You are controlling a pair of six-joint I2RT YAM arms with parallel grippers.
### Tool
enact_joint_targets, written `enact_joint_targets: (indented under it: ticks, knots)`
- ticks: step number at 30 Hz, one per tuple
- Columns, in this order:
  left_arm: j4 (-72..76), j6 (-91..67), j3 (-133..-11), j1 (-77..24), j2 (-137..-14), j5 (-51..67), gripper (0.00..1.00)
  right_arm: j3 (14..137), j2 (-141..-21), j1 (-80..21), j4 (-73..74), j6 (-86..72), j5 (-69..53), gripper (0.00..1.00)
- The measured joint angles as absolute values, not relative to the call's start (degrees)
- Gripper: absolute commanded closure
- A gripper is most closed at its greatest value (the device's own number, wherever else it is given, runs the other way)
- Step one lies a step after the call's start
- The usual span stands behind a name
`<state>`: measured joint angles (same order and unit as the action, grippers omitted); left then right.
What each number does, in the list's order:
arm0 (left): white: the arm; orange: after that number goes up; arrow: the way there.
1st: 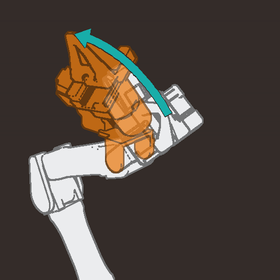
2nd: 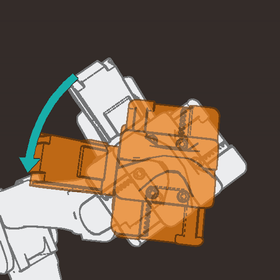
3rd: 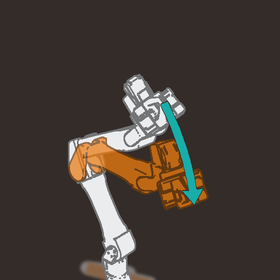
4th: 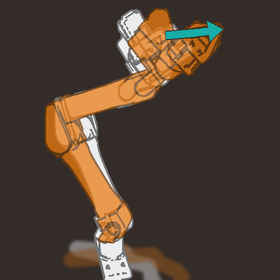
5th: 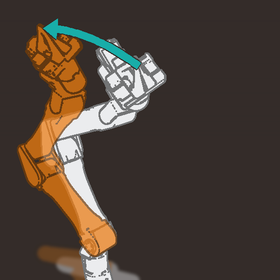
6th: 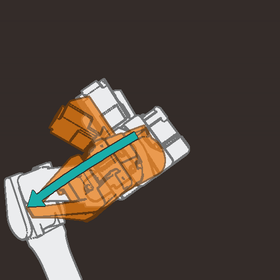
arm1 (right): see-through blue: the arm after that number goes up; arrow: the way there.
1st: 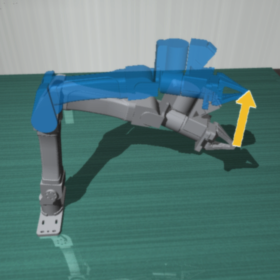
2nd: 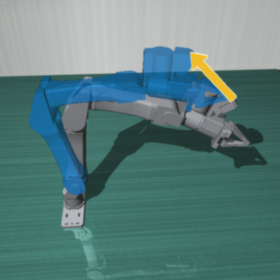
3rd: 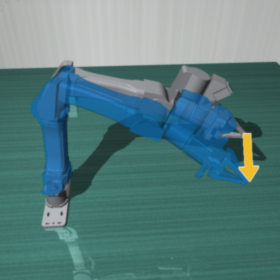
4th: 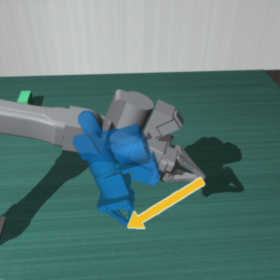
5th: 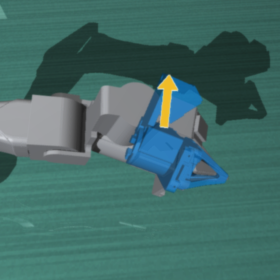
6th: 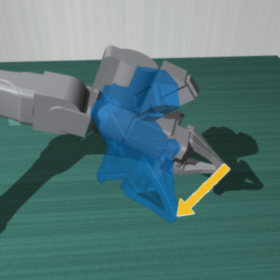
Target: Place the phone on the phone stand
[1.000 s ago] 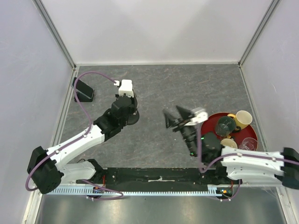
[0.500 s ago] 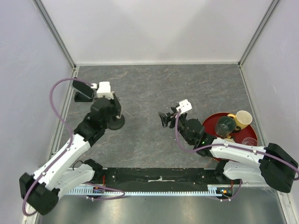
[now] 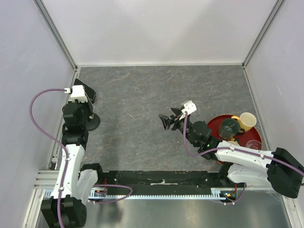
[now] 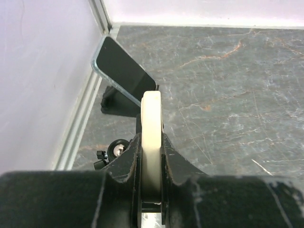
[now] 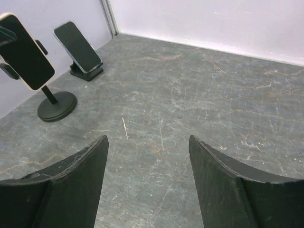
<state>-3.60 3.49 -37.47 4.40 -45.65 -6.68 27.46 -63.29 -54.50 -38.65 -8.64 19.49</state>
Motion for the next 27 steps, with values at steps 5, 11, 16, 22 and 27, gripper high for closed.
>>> enact_joint_targets:
  ticks: [5,11,16,22,27]
  knots:
    - [3.29,9.39,-32.82,13.47,-44.21,8.14,0.98,26.89,-61.41,-54.48,-40.49,-8.78,17.82,0.25]
    - [7.44,10.44,-37.30,23.24,-53.82,21.91,0.98,25.41,-59.07,-54.46,-42.44,-8.75,16.73,0.25]
    - [7.81,10.41,-39.40,27.03,-57.28,27.40,0.98,24.75,-57.71,-54.46,-42.65,-8.51,16.75,0.25]
    - [8.27,10.41,-40.34,28.93,-59.05,30.04,0.98,24.75,-57.47,-54.46,-42.70,-8.14,16.75,0.25]
    - [7.86,10.44,-41.30,28.93,-60.05,29.56,0.98,24.75,-57.60,-54.46,-42.68,-8.12,16.69,0.25]
